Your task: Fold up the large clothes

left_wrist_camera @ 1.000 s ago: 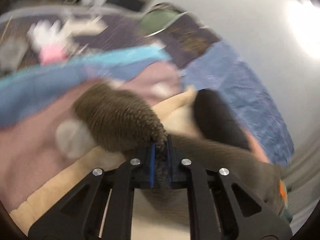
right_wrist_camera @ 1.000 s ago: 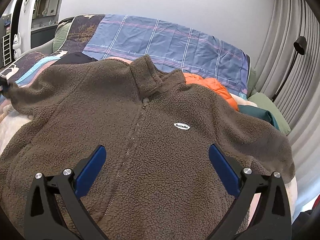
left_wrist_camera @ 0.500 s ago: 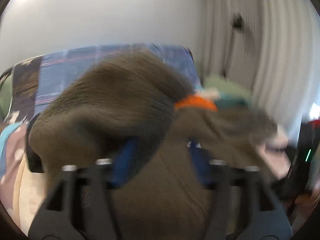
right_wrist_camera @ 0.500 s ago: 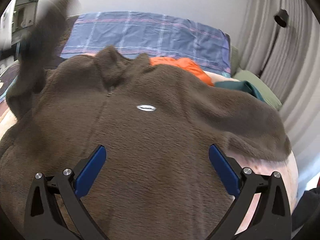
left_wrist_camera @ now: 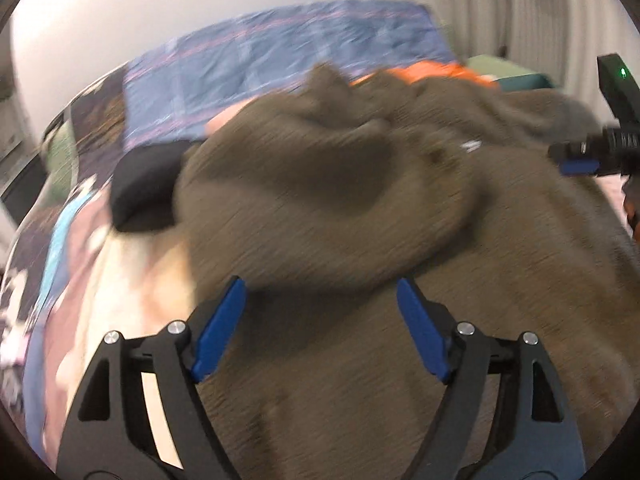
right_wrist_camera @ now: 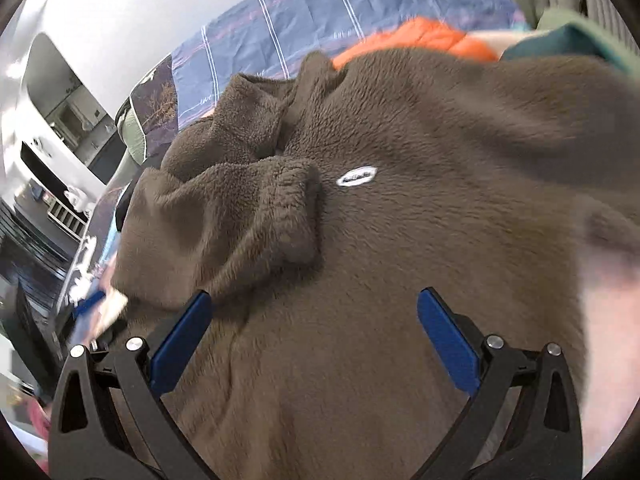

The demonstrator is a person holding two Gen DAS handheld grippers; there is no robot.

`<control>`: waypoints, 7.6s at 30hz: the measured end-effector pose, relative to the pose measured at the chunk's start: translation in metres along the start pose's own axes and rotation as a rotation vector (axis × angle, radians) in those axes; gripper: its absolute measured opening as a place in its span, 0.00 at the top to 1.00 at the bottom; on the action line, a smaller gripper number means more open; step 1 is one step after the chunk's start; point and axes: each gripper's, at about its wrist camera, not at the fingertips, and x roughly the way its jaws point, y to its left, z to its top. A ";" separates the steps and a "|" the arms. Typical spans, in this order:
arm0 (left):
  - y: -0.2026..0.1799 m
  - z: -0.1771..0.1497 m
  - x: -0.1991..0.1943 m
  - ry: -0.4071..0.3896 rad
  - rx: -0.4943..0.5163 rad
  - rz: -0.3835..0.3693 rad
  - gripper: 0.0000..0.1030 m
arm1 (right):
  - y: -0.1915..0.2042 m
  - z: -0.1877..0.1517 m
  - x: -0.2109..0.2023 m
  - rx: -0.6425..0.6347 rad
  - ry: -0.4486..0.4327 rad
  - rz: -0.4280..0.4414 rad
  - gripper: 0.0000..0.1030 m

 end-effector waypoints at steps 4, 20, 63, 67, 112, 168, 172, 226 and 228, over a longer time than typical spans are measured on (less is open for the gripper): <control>0.031 -0.020 0.004 0.056 -0.076 0.110 0.22 | 0.018 0.034 0.051 -0.044 0.062 0.022 0.01; 0.076 -0.016 0.054 0.118 -0.195 0.256 0.20 | 0.029 0.069 0.010 -0.150 -0.155 -0.244 0.61; 0.068 -0.014 0.037 -0.020 -0.289 0.035 0.49 | -0.046 -0.020 -0.033 -0.037 -0.150 -0.069 0.54; 0.064 -0.034 0.030 0.058 -0.183 0.020 0.49 | 0.006 0.012 -0.028 -0.166 -0.157 -0.032 0.53; -0.019 0.019 0.121 0.076 -0.032 0.014 0.54 | 0.009 -0.001 0.025 -0.203 -0.043 0.041 0.57; 0.035 0.027 0.099 -0.005 -0.410 -0.513 0.19 | 0.048 -0.001 0.037 -0.184 -0.026 0.245 0.66; 0.013 0.052 0.117 0.029 -0.353 -0.443 0.41 | 0.037 -0.028 0.026 -0.233 -0.053 0.205 0.63; -0.014 0.043 0.112 -0.007 -0.061 -0.052 0.42 | 0.006 -0.005 0.049 -0.307 -0.083 -0.244 0.40; -0.026 0.024 0.139 -0.008 -0.009 -0.019 0.41 | -0.016 -0.016 0.069 -0.266 -0.100 -0.198 0.39</control>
